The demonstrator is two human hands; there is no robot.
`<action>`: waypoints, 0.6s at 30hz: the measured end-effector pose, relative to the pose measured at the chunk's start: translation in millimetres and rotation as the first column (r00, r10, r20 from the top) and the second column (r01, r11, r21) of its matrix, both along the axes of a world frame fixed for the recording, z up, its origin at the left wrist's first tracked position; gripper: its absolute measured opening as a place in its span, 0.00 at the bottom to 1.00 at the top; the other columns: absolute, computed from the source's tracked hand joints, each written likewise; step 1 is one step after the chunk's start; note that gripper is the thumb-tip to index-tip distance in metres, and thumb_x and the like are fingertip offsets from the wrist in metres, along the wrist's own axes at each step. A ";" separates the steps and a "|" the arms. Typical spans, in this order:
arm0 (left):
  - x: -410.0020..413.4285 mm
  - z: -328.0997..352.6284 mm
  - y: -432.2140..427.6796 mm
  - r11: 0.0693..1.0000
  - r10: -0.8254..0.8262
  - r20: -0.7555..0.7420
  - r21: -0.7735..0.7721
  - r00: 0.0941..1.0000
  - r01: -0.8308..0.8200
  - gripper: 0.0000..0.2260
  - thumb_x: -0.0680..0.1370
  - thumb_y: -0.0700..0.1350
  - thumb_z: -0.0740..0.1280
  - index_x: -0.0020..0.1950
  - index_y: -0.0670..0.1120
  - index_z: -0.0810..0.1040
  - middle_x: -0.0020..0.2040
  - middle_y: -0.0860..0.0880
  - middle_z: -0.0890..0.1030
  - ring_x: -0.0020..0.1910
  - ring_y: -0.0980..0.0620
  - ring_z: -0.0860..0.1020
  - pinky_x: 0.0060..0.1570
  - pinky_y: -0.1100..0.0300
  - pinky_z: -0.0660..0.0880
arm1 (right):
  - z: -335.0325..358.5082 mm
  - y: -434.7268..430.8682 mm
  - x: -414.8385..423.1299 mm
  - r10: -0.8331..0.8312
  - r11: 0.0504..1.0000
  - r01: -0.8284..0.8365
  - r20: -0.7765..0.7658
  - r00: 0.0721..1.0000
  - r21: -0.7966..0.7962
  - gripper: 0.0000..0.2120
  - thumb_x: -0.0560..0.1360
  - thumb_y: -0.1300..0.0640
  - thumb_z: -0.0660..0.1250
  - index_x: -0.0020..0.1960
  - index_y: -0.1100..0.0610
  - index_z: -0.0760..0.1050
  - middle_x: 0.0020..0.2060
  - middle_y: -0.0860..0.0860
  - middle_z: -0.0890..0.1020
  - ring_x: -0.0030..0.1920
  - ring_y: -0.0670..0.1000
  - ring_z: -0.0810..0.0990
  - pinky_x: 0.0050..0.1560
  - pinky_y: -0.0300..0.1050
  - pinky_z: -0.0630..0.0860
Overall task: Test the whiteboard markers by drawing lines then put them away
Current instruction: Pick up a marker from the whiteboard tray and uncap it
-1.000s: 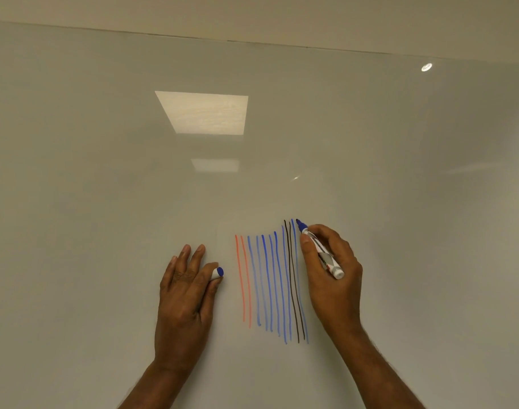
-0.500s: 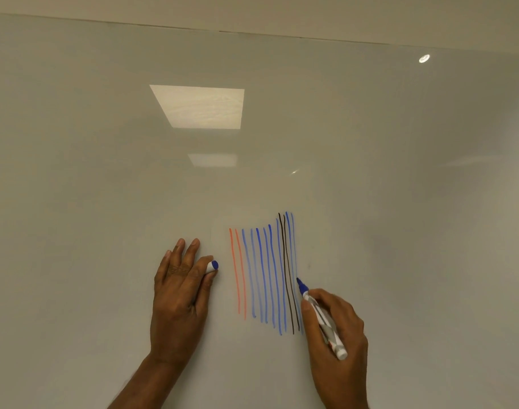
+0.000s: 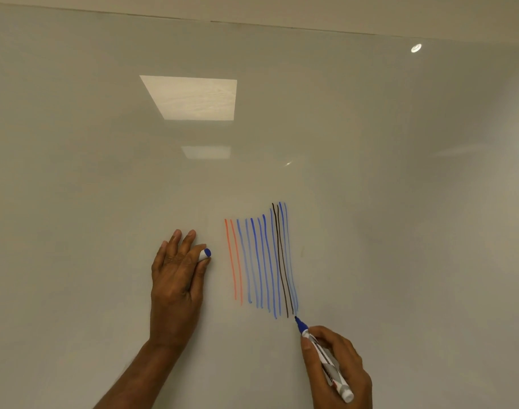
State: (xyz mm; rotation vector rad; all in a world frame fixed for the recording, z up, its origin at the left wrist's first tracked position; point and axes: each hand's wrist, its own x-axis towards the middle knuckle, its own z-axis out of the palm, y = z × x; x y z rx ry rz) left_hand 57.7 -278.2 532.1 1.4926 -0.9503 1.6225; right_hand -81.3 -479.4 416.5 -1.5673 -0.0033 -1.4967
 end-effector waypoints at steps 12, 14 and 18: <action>-97.9 -27.5 28.9 0.816 -0.570 -0.475 -0.424 0.670 0.394 0.10 0.82 0.49 0.64 0.62 0.51 0.80 0.55 0.56 0.86 0.59 0.57 0.82 0.60 0.64 0.77 | 35.8 102.7 -48.0 0.557 0.831 -0.555 -0.102 0.825 0.047 0.31 0.63 0.26 0.69 0.56 0.47 0.82 0.51 0.47 0.86 0.55 0.47 0.84 0.53 0.36 0.78; -106.1 -33.5 37.6 0.754 -0.655 -0.532 -0.505 0.537 0.419 0.11 0.83 0.50 0.60 0.62 0.50 0.77 0.52 0.51 0.87 0.54 0.51 0.85 0.58 0.56 0.79 | 36.6 116.0 -46.7 0.578 0.814 -0.579 -0.150 0.802 0.042 0.38 0.64 0.22 0.64 0.59 0.51 0.80 0.52 0.44 0.86 0.56 0.45 0.83 0.55 0.38 0.79; -116.9 -39.7 59.9 0.553 -0.829 -0.507 -0.677 0.237 0.485 0.12 0.86 0.45 0.57 0.66 0.44 0.75 0.51 0.39 0.86 0.53 0.40 0.85 0.57 0.46 0.79 | 31.0 140.6 -42.1 0.595 0.797 -0.604 -0.201 0.778 0.023 0.39 0.65 0.21 0.60 0.60 0.49 0.80 0.53 0.41 0.85 0.55 0.45 0.82 0.55 0.36 0.78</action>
